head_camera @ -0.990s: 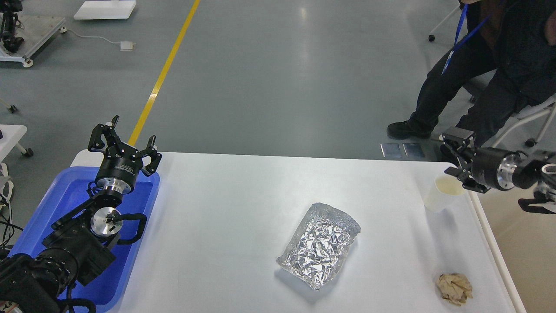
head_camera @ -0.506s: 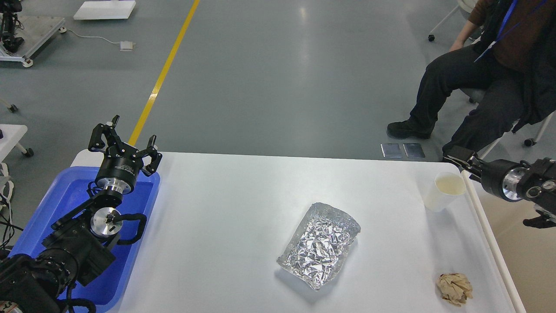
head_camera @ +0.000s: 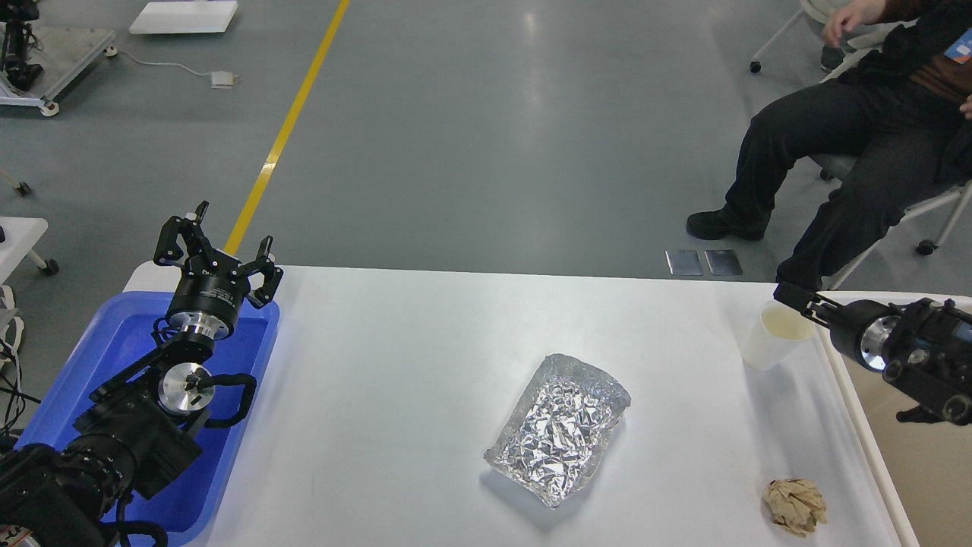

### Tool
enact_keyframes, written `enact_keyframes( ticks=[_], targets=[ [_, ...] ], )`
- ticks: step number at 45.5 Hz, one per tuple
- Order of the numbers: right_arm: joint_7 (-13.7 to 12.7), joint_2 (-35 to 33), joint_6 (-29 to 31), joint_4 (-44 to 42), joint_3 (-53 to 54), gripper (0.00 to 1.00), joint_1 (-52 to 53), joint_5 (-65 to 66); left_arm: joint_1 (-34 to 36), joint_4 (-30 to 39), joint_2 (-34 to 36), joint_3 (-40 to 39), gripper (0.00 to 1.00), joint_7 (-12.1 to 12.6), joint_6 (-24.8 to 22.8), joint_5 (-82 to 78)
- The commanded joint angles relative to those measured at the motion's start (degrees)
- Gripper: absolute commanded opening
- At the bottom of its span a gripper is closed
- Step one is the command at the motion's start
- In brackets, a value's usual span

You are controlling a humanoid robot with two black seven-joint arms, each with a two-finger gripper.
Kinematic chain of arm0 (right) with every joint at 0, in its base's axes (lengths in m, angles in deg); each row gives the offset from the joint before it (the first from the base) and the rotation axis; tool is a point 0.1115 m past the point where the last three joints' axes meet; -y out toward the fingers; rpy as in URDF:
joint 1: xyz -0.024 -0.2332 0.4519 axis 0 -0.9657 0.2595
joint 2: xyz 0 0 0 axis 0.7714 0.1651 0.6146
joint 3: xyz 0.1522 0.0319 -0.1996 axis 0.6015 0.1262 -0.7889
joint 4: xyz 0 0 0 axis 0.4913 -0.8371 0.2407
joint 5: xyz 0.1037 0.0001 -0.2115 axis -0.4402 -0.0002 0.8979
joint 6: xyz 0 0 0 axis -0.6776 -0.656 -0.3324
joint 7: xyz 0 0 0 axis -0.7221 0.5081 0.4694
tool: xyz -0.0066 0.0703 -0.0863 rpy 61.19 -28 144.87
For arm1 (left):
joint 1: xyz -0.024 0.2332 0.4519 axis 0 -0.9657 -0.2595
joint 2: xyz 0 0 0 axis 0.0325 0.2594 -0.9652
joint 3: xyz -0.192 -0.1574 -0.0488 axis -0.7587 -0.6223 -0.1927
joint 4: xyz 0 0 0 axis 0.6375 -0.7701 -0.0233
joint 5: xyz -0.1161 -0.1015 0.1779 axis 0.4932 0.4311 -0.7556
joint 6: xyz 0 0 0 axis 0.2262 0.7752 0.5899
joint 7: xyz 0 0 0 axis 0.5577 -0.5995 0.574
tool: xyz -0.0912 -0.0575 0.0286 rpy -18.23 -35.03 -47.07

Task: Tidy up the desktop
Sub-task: 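Lower the open right gripper around the paper cup, then close the right gripper on the paper cup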

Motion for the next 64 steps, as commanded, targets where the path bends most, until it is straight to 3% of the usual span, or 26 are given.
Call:
enact_keyframes(
  ticks=[1, 17, 33, 40, 47, 53, 64],
  targets=[
    [2.71, 4.57, -1.08, -8.06, -3.60, 1.00, -0.95, -0.03, 0.00, -0.01, 0.00, 0.00, 1.00, 0.00, 0.00, 0.00],
    [3.50, 5.45, -1.08, -8.94, -3.95, 1.00, -2.18, -0.20, 0.00, -0.01, 0.00, 0.00, 1.00, 0.00, 0.00, 0.00],
    [6.58, 6.15, -0.99, -9.03, -3.86, 0.99, -3.06, -0.65, 0.00, -0.01, 0.00, 0.00, 1.00, 0.00, 0.00, 0.00],
    [6.93, 6.24, -0.81, -9.03, -3.95, 0.81, -3.15, -0.65, 0.00, -0.01, 0.00, 0.00, 1.00, 0.00, 0.00, 0.00],
    [6.93, 6.41, -0.81, -9.20, -4.04, 0.75, -3.33, -0.56, 0.00, -0.01, 0.00, 0.00, 1.00, 0.00, 0.00, 0.00],
    [6.84, 7.29, -0.37, -10.96, -4.13, 0.60, -3.50, -0.56, 0.00, 0.00, 0.00, 0.00, 1.00, 0.00, 0.00, 0.00],
    [6.84, 8.53, -0.20, -12.90, -4.13, 0.10, -4.64, -0.56, 0.00, 0.08, 0.00, 0.00, 1.00, 0.00, 0.00, 0.00]
  ],
)
